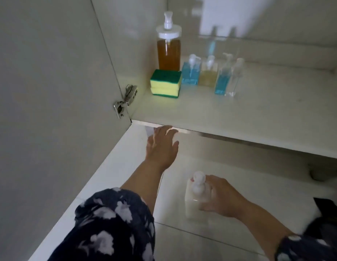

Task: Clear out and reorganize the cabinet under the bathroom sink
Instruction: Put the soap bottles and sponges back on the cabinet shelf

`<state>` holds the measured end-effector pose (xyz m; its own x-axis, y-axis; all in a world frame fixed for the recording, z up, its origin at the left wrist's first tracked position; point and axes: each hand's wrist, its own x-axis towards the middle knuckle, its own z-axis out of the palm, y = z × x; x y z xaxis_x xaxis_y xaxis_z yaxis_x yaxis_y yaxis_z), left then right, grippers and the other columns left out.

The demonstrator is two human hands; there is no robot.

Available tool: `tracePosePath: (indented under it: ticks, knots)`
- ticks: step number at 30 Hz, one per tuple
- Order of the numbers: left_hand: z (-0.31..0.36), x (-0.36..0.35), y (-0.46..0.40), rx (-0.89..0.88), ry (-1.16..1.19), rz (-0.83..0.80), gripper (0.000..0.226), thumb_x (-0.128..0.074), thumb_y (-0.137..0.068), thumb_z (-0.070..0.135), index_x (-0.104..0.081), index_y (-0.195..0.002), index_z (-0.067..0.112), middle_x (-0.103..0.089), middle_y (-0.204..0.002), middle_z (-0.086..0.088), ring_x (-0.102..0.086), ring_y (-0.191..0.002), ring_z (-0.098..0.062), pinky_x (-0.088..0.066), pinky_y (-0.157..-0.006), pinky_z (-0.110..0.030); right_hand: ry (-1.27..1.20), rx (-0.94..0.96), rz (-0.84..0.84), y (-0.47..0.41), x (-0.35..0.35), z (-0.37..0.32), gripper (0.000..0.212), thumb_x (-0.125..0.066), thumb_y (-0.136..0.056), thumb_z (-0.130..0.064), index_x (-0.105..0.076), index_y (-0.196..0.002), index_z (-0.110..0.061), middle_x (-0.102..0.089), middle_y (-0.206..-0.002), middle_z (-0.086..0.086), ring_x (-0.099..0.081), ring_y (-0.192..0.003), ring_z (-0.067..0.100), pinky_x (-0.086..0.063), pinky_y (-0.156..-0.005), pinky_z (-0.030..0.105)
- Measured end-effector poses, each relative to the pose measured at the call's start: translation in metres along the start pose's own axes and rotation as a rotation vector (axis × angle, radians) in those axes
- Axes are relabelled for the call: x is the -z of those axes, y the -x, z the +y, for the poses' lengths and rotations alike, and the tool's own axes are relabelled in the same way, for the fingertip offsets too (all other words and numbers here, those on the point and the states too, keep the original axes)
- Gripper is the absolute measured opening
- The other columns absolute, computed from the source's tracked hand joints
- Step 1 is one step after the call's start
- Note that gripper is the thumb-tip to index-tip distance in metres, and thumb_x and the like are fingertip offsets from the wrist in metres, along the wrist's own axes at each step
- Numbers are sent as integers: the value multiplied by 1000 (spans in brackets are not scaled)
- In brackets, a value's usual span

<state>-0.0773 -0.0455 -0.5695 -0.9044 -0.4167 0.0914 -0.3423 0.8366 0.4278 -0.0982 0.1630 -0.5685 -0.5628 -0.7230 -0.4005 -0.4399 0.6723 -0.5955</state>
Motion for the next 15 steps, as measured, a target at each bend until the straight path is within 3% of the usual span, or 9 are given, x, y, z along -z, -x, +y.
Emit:
tracePosePath:
  ticks: [2, 5, 8, 10, 15]
  knots:
    - [10, 6, -42, -32, -20, -9, 42, -43, -98, 34, -41, -139, 26, -31, -150, 5, -22, -140, -16, -20, -111, -36, 15, -2, 28, -1, 39, -7, 56, -79, -66, -25, -61, -118, -33, -63, -110, -13, -60, -101, 10, -50, -86, 26]
    - [16, 0, -87, -2, -118, -243, 58, -32, -98, 49, -19, -150, 27, -10, -160, 2, -4, -148, -20, -7, -118, -45, 96, -17, 86, -10, 93, -18, 62, -81, -65, -27, -57, -121, -38, -61, -111, -16, -58, -101, 9, -47, -85, 23]
    - [13, -8, -112, 11, -222, -427, 77, -26, -90, 68, 6, -151, 34, 20, -159, 5, 19, -146, -21, 8, -116, -53, 108, -27, 151, -24, 140, -35, 69, -85, -63, -26, -54, -125, -35, -56, -110, -18, -56, -103, 9, -45, -87, 23]
    - [11, -8, -121, 3, -234, -465, 84, -28, -86, 73, 12, -150, 36, 27, -156, 6, 26, -144, -23, 12, -115, -56, 111, -42, 181, -39, 168, -48, 75, -86, -65, -23, -51, -130, -28, -54, -113, -16, -53, -101, 9, -42, -85, 20]
    - [12, -7, -125, 1, -273, -498, 85, -28, -86, 73, 18, -148, 36, 33, -154, 5, 30, -142, -25, 12, -114, -58, 13, -56, 131, -74, 213, -77, 79, -83, -69, -14, -43, -138, -22, -49, -117, -9, -54, -97, 12, -50, -60, 16]
